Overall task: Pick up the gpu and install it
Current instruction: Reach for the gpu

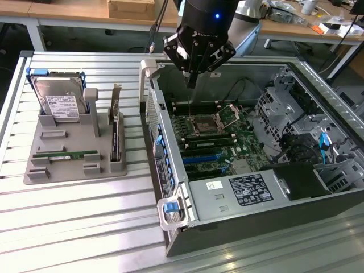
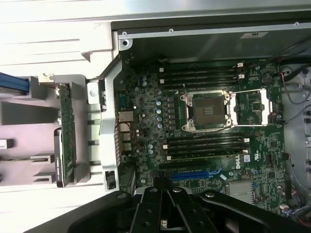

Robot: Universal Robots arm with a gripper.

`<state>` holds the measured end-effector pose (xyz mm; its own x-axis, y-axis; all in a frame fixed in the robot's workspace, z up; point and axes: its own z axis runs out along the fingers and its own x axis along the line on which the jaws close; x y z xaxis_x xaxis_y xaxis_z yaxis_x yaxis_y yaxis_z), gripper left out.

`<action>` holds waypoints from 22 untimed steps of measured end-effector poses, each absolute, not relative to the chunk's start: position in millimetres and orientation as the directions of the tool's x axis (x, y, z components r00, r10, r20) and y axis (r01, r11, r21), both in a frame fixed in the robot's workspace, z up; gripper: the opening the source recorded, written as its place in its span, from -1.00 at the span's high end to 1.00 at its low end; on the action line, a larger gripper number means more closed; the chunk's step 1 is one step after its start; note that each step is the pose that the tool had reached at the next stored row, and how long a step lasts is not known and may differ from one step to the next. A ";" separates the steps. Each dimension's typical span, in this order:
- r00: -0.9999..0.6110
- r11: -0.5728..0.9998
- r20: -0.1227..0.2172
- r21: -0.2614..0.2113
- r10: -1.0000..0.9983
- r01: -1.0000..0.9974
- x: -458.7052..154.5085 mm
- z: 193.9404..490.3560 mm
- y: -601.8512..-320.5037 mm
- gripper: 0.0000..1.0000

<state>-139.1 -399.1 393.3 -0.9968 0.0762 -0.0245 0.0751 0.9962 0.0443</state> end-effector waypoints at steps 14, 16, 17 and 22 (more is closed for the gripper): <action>-0.997 0.996 -0.025 0.044 0.076 0.075 -153.2 393.3 -399.1 0.79; -0.997 0.996 -0.025 0.044 0.076 0.075 -157.4 393.3 -399.1 0.79; -0.997 0.996 -0.025 0.044 0.076 0.075 -158.9 393.3 -399.1 0.79; -0.997 0.996 -0.025 0.044 0.076 0.075 -164.8 393.3 -399.1 0.79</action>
